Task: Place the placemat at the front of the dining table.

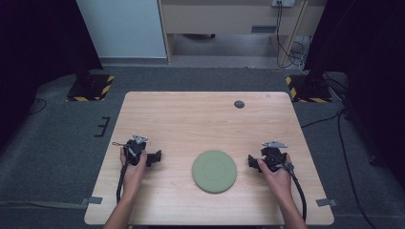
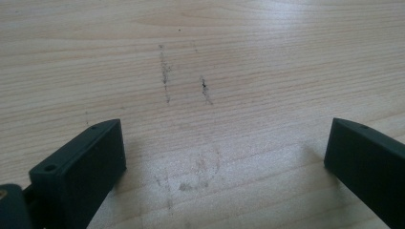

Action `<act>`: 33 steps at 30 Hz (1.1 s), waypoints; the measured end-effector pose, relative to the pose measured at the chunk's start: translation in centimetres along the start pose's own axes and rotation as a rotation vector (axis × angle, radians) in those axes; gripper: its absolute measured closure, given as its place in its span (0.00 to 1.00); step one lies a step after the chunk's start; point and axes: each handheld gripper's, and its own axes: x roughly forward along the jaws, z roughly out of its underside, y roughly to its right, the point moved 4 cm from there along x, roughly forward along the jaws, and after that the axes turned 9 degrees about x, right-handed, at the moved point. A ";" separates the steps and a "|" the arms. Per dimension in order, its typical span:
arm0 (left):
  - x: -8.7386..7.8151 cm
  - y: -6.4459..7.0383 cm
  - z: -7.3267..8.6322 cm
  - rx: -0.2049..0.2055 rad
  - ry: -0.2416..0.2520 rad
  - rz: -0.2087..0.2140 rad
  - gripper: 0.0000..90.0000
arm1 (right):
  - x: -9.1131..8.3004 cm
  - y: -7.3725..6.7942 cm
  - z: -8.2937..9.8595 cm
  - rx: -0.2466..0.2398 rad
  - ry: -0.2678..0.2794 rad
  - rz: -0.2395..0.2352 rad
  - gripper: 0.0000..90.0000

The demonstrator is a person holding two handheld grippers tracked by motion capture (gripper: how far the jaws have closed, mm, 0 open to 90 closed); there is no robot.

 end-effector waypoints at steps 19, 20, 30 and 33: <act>0.0 0.4 -0.1 0.027 0.007 0.016 0.00 | 0.1 0.2 -0.1 -0.053 -0.012 -0.054 0.01; 0.0 0.5 -0.2 0.029 0.011 0.018 0.01 | 0.1 0.2 -0.1 -0.056 -0.011 -0.058 0.02; -0.8 3.1 -0.9 0.068 0.075 0.081 0.05 | -0.6 -0.1 -0.2 -0.116 -0.005 -0.085 0.06; -0.9 3.3 -1.0 0.073 0.084 0.094 0.05 | -0.8 -0.1 -0.3 -0.121 -0.002 -0.090 0.06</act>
